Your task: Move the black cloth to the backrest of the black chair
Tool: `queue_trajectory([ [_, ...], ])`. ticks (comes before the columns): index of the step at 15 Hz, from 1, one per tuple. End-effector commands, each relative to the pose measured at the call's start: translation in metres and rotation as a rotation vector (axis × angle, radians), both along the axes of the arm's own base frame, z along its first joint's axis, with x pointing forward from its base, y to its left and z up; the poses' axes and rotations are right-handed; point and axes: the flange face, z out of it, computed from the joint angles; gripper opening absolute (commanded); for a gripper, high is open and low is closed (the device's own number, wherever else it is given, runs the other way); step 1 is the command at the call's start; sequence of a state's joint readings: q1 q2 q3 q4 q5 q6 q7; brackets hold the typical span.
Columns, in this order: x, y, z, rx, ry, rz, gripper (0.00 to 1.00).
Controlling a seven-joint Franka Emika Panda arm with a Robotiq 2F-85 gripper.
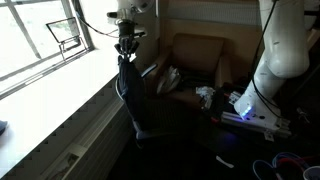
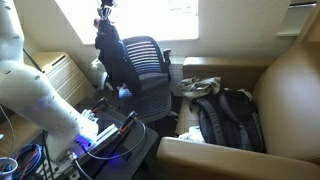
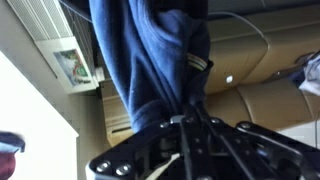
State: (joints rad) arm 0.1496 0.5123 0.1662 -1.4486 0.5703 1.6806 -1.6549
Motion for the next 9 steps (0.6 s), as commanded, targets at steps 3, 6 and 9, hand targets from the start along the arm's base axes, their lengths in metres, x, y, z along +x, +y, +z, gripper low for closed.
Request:
queue_trajectory([
  [3,0.023,0.014,0.043,-0.245,-0.089,0.194,0.01],
  [6,0.026,0.041,0.065,-0.373,-0.114,0.103,0.01],
  [9,0.026,0.067,0.080,-0.503,-0.139,-0.023,0.01],
])
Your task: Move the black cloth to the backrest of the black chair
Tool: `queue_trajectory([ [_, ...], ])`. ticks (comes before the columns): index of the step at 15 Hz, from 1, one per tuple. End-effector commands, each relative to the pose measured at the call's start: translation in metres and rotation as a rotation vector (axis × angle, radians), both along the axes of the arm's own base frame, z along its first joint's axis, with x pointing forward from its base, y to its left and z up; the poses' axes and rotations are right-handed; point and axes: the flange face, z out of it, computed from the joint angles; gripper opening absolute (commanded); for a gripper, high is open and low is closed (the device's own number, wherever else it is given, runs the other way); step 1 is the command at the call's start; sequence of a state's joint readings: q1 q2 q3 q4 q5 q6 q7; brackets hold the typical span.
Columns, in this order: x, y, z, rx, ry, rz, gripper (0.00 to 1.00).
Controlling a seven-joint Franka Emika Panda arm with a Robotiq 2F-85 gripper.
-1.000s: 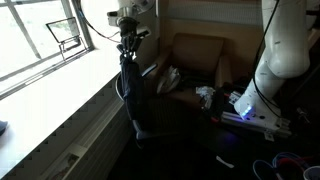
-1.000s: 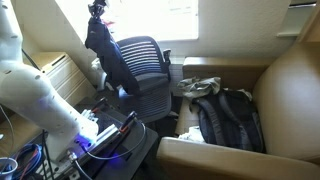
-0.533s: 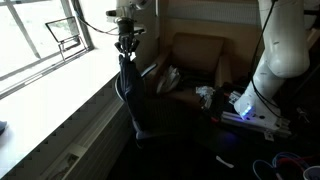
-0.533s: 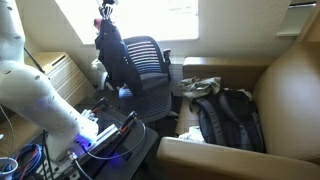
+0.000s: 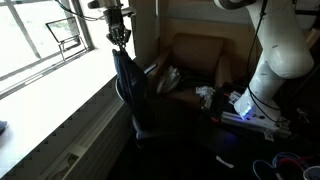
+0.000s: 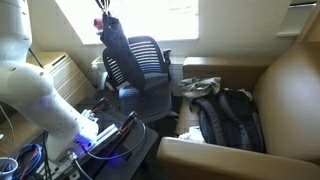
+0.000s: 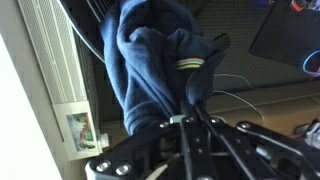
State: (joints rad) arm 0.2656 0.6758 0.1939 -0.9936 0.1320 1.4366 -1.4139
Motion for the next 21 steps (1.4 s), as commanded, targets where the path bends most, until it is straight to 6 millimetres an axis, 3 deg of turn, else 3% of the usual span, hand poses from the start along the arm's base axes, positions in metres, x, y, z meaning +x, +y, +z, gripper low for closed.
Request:
queue_trajectory([
  [1,0.021,0.021,0.025,0.080,-0.056,-0.140,0.01],
  [2,0.023,0.031,0.026,0.091,-0.092,-0.160,0.01],
  [3,0.007,0.028,0.017,0.018,-0.051,-0.107,0.06],
  [6,0.024,0.031,0.015,0.068,-0.119,-0.142,0.01],
  [10,0.063,0.039,0.016,0.150,-0.377,-0.162,0.01],
  [14,0.076,0.056,0.020,0.168,-0.552,-0.083,0.01],
  [18,0.091,0.069,-0.001,0.223,-0.705,-0.003,0.01],
  [19,0.081,0.066,0.004,0.199,-0.613,-0.039,0.01],
  [21,0.083,0.068,-0.008,0.199,-0.610,-0.039,0.06],
])
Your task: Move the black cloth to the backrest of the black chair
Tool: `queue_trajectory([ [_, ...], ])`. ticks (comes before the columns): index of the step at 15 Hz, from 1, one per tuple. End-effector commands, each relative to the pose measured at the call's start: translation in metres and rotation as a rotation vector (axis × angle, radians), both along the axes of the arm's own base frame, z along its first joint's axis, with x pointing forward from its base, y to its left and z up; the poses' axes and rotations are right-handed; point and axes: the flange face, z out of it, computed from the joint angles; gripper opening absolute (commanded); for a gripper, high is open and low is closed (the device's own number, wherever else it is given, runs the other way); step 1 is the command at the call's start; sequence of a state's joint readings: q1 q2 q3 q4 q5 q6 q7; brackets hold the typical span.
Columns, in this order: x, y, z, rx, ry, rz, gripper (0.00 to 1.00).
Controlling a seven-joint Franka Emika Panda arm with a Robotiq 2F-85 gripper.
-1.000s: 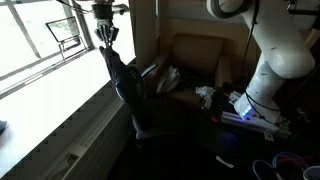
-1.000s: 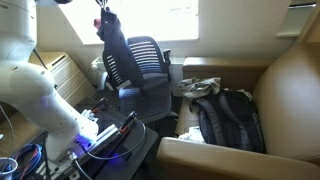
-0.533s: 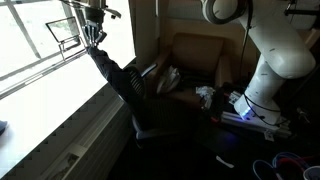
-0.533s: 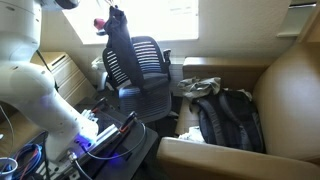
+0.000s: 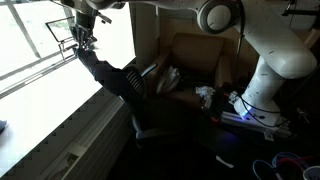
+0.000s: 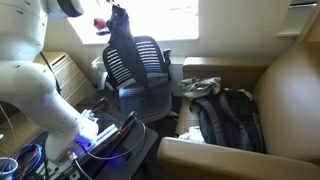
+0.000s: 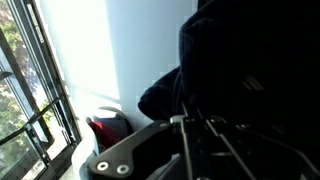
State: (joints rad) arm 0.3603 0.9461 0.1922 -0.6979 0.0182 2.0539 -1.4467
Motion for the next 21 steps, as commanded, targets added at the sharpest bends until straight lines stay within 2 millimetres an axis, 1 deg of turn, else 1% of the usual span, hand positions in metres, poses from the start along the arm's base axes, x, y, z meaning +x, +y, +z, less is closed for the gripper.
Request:
queue_trajectory([
  [1,0.000,0.000,-0.001,0.000,0.001,-0.001,0.01],
  [3,0.012,0.007,-0.009,0.062,-0.149,0.008,0.01],
  [4,0.015,0.010,-0.017,0.072,-0.192,0.019,0.01],
  [6,0.023,0.016,-0.041,0.096,-0.289,0.043,0.01],
  [9,0.024,0.031,-0.066,0.099,-0.406,0.125,0.01],
  [10,0.025,0.032,-0.080,0.096,-0.439,0.155,0.01],
  [11,0.025,0.034,-0.088,0.088,-0.472,0.187,0.01],
  [12,0.022,0.032,-0.086,0.087,-0.386,0.136,0.06],
  [14,0.022,0.035,-0.099,0.084,-0.417,0.166,0.06],
  [15,0.022,0.035,-0.100,0.083,-0.421,0.170,0.06],
  [16,0.023,0.034,-0.098,0.083,-0.425,0.170,0.01],
  [19,0.028,0.027,-0.095,0.198,-0.547,0.200,0.01],
  [21,0.029,0.022,-0.096,0.265,-0.610,0.191,0.01],
])
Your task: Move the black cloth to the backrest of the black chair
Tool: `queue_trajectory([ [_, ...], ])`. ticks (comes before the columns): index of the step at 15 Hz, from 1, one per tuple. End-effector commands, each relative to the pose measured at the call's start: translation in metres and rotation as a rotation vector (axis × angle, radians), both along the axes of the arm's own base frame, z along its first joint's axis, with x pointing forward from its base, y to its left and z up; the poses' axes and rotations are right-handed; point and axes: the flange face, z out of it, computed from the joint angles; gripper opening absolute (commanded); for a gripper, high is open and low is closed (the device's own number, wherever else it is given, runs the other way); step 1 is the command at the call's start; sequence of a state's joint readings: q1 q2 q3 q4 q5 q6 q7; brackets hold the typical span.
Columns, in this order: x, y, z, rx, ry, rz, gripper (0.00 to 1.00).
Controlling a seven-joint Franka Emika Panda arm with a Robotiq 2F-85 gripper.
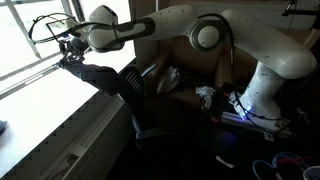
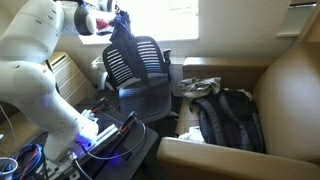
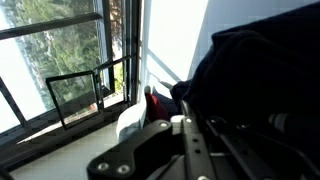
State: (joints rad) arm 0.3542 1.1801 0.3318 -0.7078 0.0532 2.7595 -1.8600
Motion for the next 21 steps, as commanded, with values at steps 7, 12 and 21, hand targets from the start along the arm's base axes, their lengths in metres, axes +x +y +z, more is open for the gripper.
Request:
queue_trajectory([
  [7,0.007,-0.016,0.004,0.005,0.000,-0.008,0.32],
  [12,0.004,-0.035,0.072,-0.274,0.080,-0.040,0.66],
  [21,-0.019,-0.027,0.135,-0.389,0.142,-0.045,0.87],
])
